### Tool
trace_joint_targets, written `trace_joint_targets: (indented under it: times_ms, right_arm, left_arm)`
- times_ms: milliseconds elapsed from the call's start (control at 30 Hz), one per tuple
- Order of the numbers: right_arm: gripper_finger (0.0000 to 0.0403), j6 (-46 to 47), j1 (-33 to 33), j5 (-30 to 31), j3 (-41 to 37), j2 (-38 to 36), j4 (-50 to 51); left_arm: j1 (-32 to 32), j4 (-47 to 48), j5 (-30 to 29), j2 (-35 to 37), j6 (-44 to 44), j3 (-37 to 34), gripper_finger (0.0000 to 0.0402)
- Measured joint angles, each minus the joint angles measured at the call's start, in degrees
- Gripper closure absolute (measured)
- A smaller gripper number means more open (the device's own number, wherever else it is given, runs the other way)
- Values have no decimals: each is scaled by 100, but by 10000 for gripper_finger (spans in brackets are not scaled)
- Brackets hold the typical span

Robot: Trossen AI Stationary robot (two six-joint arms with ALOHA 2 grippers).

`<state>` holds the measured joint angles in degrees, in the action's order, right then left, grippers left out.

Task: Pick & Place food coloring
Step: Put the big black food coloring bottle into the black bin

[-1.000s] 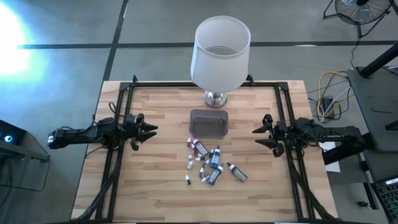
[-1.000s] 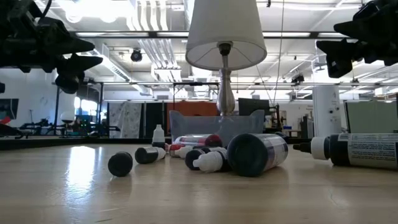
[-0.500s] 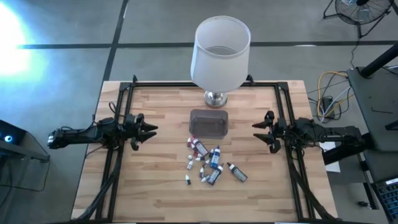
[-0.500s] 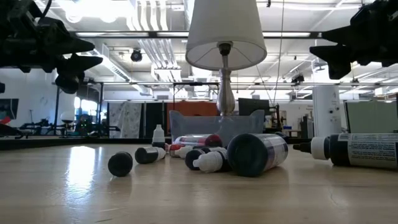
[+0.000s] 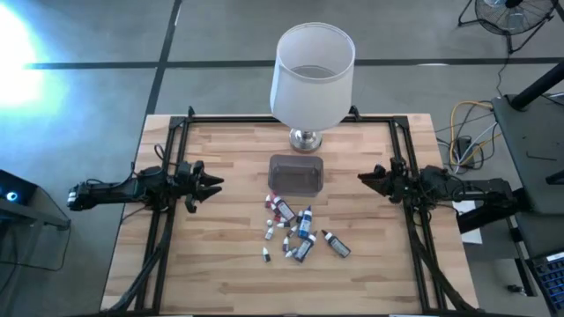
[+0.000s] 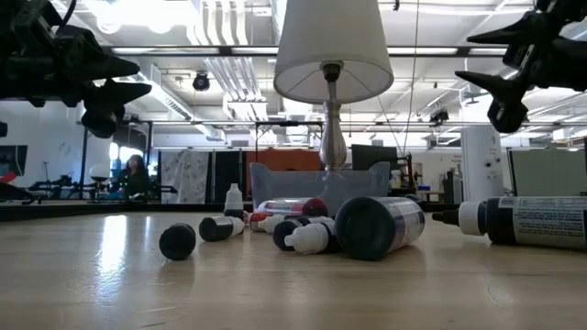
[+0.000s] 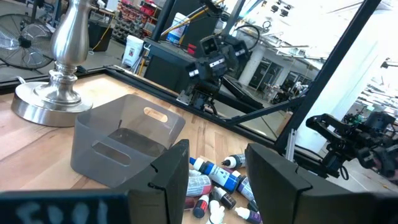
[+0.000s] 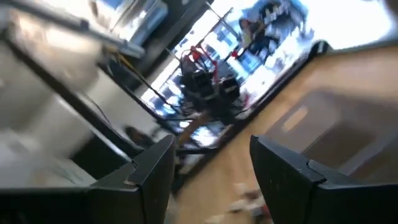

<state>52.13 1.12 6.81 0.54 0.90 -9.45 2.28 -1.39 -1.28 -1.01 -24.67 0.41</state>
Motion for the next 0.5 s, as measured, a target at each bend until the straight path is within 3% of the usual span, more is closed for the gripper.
trace_joint_targets:
  times_ms: [133,333,500]
  right_arm:
    - [202,635,16,183,0,78,-254]
    - [202,798,45,188,22,658,-1723]
    - [202,1002,178,-57,431,1592,-1012]
  left_arm:
    - [-1,0,-2,1,2,0,266]
    - [-2,0,-1,1,2,1,266]
    - [0,0,-2,2,2,0,266]
